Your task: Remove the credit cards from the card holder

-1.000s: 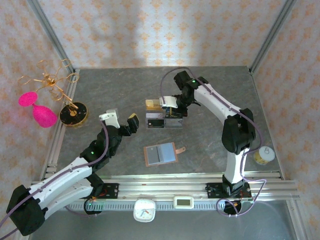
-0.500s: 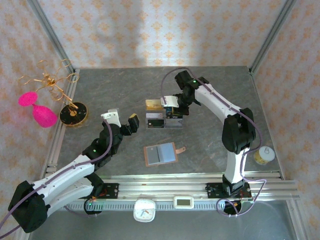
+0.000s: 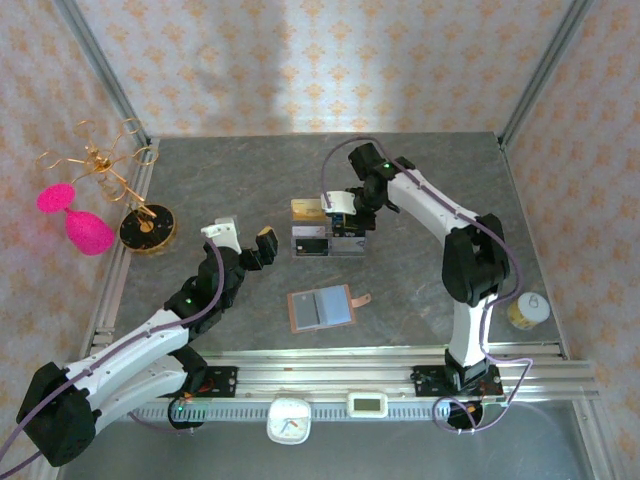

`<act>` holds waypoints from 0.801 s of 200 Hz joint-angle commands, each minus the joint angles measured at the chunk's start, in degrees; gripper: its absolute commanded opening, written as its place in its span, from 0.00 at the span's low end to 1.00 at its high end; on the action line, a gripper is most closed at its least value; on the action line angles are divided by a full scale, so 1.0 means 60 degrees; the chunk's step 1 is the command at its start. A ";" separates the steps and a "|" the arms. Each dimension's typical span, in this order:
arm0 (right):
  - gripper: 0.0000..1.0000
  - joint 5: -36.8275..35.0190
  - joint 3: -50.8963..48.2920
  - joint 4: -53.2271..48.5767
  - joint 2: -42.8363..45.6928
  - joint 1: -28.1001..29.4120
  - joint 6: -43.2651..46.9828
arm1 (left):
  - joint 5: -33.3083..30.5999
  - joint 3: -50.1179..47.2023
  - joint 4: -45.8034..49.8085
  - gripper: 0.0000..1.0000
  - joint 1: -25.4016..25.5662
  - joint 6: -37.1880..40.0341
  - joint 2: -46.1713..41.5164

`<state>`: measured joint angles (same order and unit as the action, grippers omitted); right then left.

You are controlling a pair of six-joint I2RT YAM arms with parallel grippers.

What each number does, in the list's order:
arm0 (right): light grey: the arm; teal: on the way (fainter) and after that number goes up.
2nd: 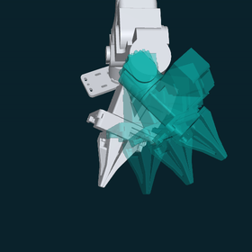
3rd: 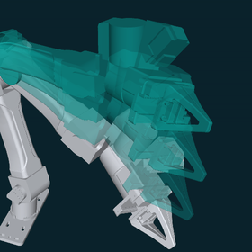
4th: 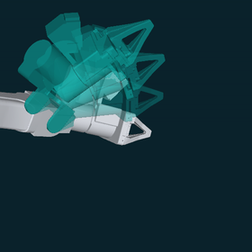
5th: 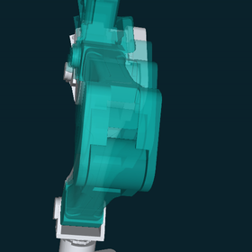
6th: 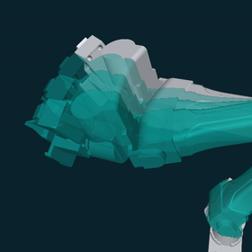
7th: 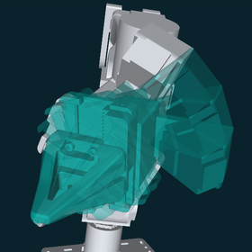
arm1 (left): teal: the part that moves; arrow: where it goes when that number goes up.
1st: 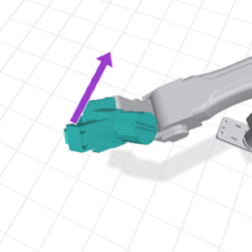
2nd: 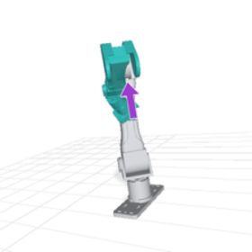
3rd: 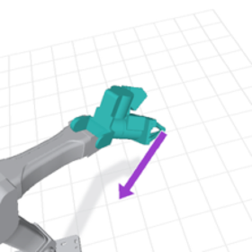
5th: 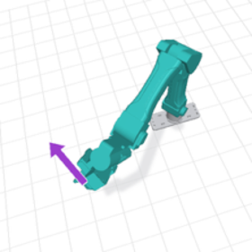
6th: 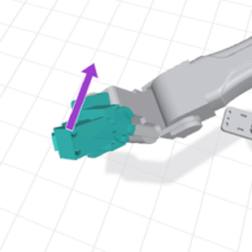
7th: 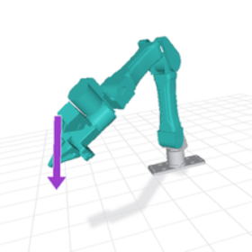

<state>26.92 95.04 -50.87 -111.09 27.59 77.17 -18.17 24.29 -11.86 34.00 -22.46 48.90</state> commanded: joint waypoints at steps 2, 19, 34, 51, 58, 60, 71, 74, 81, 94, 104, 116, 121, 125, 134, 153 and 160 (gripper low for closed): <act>0.00 -0.0258 -0.0192 0.0258 -0.0155 0.0066 -0.0234 | 0.0099 0.0187 -0.0247 0.99 -0.0113 -0.0022 0.0026; 0.00 -0.0302 -0.0290 0.0373 -0.0178 0.0093 -0.0233 | 0.0143 0.0197 -0.0265 0.99 -0.0115 0.0008 0.0023; 0.01 -0.0358 -0.0383 0.0509 -0.0205 0.0132 -0.0288 | 0.0159 0.0184 -0.0254 0.99 -0.0129 0.0011 0.0032; 0.18 -0.0315 -0.0351 0.0660 -0.0194 0.0176 -0.0417 | 0.0247 0.0166 -0.0265 0.99 -0.0144 0.0008 0.0023; 0.26 -0.0237 -0.0292 0.0725 -0.0167 0.0176 -0.0527 | 0.0274 0.0170 -0.0265 0.99 -0.0144 -0.0017 0.0023; 0.27 -0.0220 -0.0264 0.0717 -0.0156 0.0176 -0.0556 | 0.0267 0.0170 -0.0265 0.99 -0.0144 -0.0031 0.0023; 0.32 -0.0100 -0.0067 0.0666 -0.0126 0.0224 -0.0656 | 0.0272 0.0156 -0.0261 0.99 -0.0151 -0.0068 -0.0001; 0.33 -0.0078 -0.0032 0.0659 -0.0110 0.0221 -0.0699 | 0.0282 0.0155 -0.0270 0.99 -0.0145 -0.0079 0.0000; 0.34 0.0061 0.0070 0.0642 -0.0044 0.0256 -0.0804 | 0.0312 0.0128 -0.0312 0.99 -0.0144 -0.0127 -0.0022; 0.36 0.0319 0.0202 0.0623 0.0108 0.0333 -0.0984 | 0.0386 0.0030 -0.0393 0.99 -0.0146 -0.0296 -0.0094; 0.36 0.0507 0.0294 0.0641 0.0248 0.0433 -0.1144 | 0.0537 -0.0095 -0.0542 0.99 -0.0144 -0.0463 -0.0175; 0.37 0.0779 0.0444 0.0644 0.0382 0.0593 -0.1458 | 0.0623 -0.0239 -0.0640 0.99 -0.0144 -0.0749 -0.0292; 0.37 0.0890 0.0526 0.0656 0.0428 0.0652 -0.1630 | 0.0694 -0.0299 -0.0693 0.99 -0.0144 -0.0838 -0.0346; 0.37 0.1013 0.0573 0.0669 0.0475 0.0708 -0.1778 | 0.0734 -0.0358 -0.0741 0.99 -0.0144 -0.0909 -0.0396; 0.37 0.1334 0.0624 0.0720 0.0597 0.0803 -0.2105 | 0.0831 -0.0488 -0.0837 0.99 -0.0146 -0.1043 -0.0497; 0.38 0.2354 0.0300 0.1667 0.0997 0.0938 -0.3467 | 0.1070 -0.0764 -0.0966 0.99 -0.0144 -0.1357 -0.0808; 0.38 0.2725 0.0142 0.1986 0.1148 0.1040 -0.4011 | 0.1165 -0.0884 -0.0968 0.99 -0.0144 -0.1504 -0.0962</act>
<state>34.15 96.47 -45.30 -109.95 32.47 64.49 -13.72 21.21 -14.96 33.58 -27.64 45.67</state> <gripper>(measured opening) 0.375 0.991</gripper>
